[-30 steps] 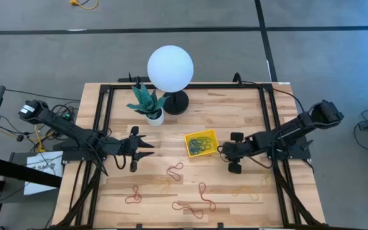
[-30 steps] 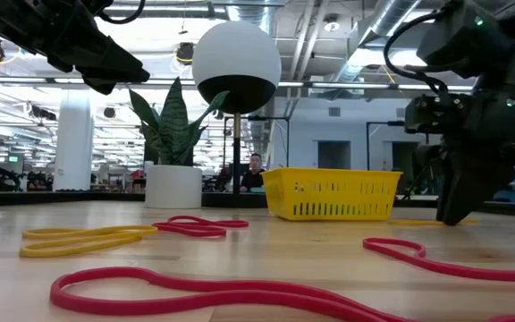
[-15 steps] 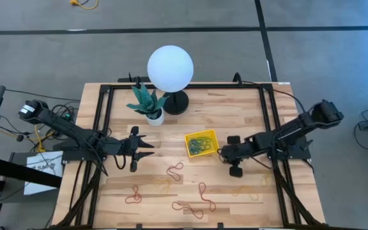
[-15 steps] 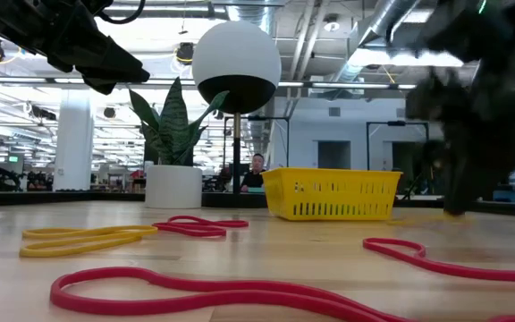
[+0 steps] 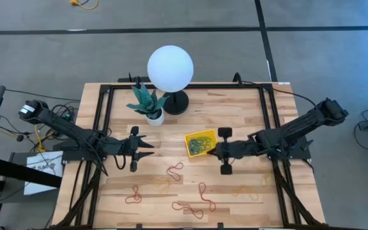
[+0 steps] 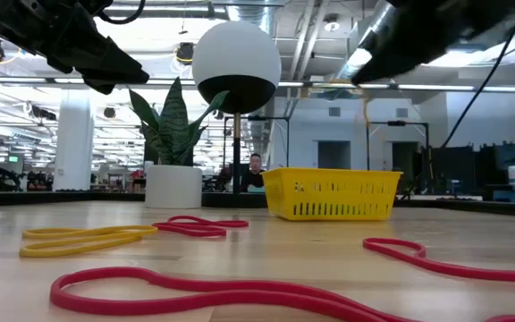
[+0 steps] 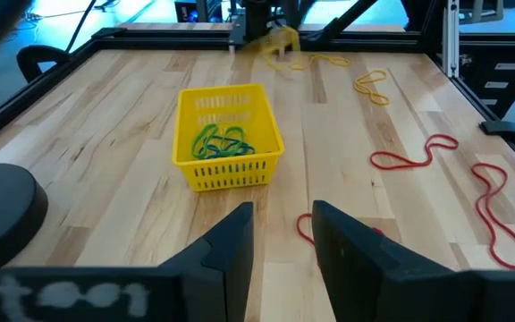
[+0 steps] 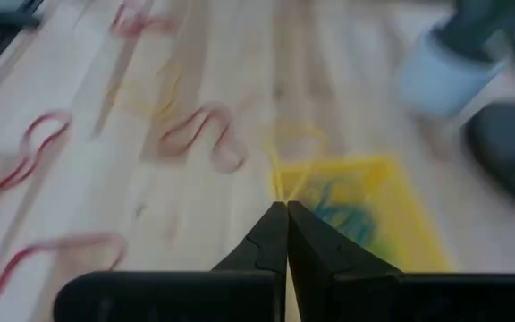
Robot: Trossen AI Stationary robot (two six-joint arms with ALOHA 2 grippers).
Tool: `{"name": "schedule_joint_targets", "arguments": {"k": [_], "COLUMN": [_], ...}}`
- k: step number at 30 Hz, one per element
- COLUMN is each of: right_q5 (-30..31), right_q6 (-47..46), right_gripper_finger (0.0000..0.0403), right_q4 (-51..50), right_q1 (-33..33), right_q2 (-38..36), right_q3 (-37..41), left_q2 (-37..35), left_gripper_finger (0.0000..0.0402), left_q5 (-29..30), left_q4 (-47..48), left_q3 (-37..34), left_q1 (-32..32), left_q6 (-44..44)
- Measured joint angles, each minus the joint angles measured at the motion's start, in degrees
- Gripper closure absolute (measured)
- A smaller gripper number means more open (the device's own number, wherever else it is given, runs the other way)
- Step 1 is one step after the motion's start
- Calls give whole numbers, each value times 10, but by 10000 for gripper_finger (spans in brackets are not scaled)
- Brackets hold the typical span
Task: Pick and place items into bin
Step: Put the yellow rubber band into the yellow bin
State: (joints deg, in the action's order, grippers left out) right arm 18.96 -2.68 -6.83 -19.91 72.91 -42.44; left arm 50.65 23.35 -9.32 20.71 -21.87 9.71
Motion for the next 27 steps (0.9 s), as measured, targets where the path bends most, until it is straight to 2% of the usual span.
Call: {"name": "schedule_joint_targets", "arguments": {"k": [4, 7, 10, 18, 27], "right_q5": [38, 21, 3, 3, -24], "right_q6": [40, 41, 21, -37, -46], "right_gripper_finger": [403, 403, 403, 403, 397], "right_q4": [79, 100, 97, 21, -15], "right_q1": [32, 59, 77, 89, 88], "right_q2": [23, 46, 79, 153, 167], "right_q3": [-2, -2, -2, -3, -2], "left_q2": [0, 0, 0, 0, 0], "left_gripper_finger": [296, 296, 296, 296, 296], "left_q5": [0, 0, 0, 0, 0], "left_q4": [6, 10, 11, 23, 24], "left_q3": [0, 0, 0, 0, 0], "left_q1": [0, 0, 0, 0, 0], "left_q6": [0, 2, 4, 5, 6]}}
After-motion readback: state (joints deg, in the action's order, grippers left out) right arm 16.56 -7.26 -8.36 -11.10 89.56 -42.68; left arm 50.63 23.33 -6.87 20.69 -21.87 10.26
